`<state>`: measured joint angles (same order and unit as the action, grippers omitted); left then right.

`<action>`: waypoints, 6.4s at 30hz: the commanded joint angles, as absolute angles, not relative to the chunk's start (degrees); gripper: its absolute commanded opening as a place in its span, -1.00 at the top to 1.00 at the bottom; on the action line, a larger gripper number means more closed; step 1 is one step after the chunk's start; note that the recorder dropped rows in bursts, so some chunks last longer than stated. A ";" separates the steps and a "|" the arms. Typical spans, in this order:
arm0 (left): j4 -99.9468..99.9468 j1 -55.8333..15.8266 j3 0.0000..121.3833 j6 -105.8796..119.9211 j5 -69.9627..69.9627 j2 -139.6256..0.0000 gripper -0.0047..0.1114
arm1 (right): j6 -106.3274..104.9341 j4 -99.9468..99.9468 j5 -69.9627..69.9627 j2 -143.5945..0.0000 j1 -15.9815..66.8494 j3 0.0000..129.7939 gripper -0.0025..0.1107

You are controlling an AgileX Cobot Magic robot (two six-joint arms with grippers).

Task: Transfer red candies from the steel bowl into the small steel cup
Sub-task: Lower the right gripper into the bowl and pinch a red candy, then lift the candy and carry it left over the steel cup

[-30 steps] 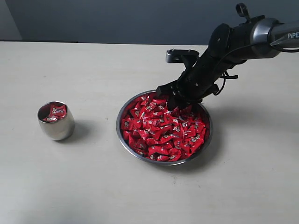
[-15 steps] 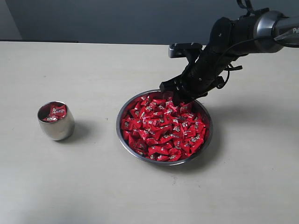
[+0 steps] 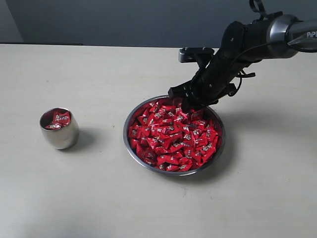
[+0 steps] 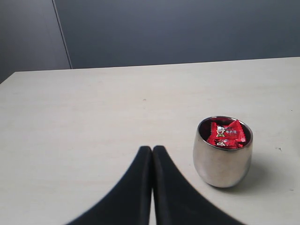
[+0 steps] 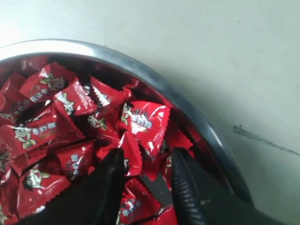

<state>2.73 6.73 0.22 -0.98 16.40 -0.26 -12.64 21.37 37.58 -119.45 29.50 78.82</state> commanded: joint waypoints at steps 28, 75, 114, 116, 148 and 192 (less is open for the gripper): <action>2.60 6.77 0.00 -1.12 16.31 0.00 0.91 | -12.61 22.73 35.26 -119.61 29.18 79.26 0.36; 2.60 6.77 0.00 -1.12 16.31 0.00 0.91 | -13.51 25.56 32.35 -121.59 30.31 79.26 0.36; 2.60 6.77 0.00 -1.12 16.31 0.00 0.91 | -13.51 27.00 33.34 -123.48 30.44 82.68 0.36; 2.60 6.77 0.00 -1.12 16.31 0.00 0.91 | -13.51 27.00 33.98 -123.48 30.44 83.43 0.36; 2.60 6.77 0.00 -1.12 16.31 0.00 0.91 | -13.51 24.90 37.65 -123.13 30.44 83.43 0.97; 2.60 6.77 0.00 -1.12 16.31 0.00 0.91 | -49.67 55.93 35.48 -127.36 50.00 100.30 0.97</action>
